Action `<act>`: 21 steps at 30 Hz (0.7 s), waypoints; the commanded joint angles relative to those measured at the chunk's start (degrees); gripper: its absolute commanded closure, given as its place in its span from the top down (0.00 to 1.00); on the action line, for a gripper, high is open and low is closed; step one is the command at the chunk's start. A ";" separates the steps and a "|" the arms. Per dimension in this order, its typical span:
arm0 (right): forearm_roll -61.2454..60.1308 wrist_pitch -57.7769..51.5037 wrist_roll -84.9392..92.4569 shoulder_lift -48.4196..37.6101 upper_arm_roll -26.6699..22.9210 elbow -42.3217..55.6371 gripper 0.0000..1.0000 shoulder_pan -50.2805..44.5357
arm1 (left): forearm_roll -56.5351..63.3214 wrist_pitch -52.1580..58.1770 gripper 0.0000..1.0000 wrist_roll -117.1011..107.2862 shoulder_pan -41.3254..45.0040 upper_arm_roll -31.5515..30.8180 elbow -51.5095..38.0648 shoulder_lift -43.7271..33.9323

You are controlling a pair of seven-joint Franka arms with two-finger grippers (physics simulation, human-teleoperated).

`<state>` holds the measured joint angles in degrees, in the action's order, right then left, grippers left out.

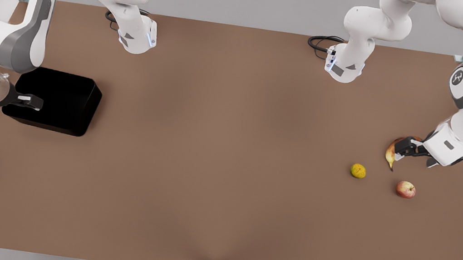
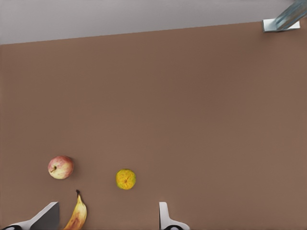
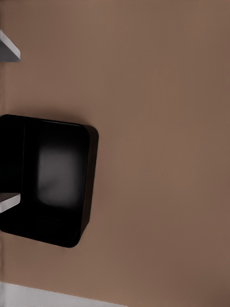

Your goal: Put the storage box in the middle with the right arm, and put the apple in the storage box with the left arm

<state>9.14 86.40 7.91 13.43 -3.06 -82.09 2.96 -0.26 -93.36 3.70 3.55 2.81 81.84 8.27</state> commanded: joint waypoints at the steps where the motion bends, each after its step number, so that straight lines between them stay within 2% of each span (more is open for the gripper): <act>1: 0.00 0.00 0.00 0.01 -0.02 0.00 1.00 0.02 | 0.26 0.11 1.00 -0.53 0.14 0.00 -0.01 0.00; 5: 0.00 0.09 0.18 1.24 -0.46 -0.52 1.00 1.69 | 0.35 0.99 1.00 0.35 0.40 -0.88 0.52 0.08; 7: 0.09 1.23 0.88 -2.00 -2.13 -8.51 1.00 5.91 | 0.26 1.78 1.00 -1.67 0.75 -0.27 0.69 0.44; 8: 0.09 4.74 0.97 -5.52 -3.88 -15.28 1.00 7.05 | -0.79 1.52 1.00 -3.60 1.10 1.93 1.13 1.14; 10: -0.09 12.56 3.52 -7.54 -7.75 -25.56 1.00 8.73 | -14.41 -1.29 1.00 -20.99 3.30 11.42 4.82 2.10; 12: -0.18 27.32 5.62 -8.25 -10.39 -37.17 1.00 9.87 | -26.88 -7.09 1.00 -38.66 3.48 16.52 5.70 5.71; 14: -0.18 35.94 8.96 -7.90 -13.38 -42.27 1.00 10.39 | -40.51 -9.30 1.00 -53.34 3.48 20.91 5.97 9.66; 17: -4.83 36.83 14.41 -2.71 -15.66 -39.11 1.00 11.71 | -64.86 -8.77 1.00 -55.46 1.37 25.84 11.77 15.46; 18: -4.92 36.91 14.85 -2.27 -15.66 -39.11 1.00 12.77 | -67.50 -7.54 1.00 -54.15 0.40 25.84 13.96 16.43; 19: -6.06 36.83 17.92 -0.08 -16.63 -37.36 1.00 13.38 | -70.22 -1.39 1.00 -50.47 -2.15 25.84 14.75 18.54; 21: -7.30 38.49 26.10 2.74 -17.86 -35.24 1.00 14.26 | -74.18 0.55 1.00 -47.20 -4.61 26.81 16.51 20.30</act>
<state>1.77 125.34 36.73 16.33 -21.86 -117.12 17.56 -64.02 -91.98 -42.39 -2.61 29.62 98.35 29.83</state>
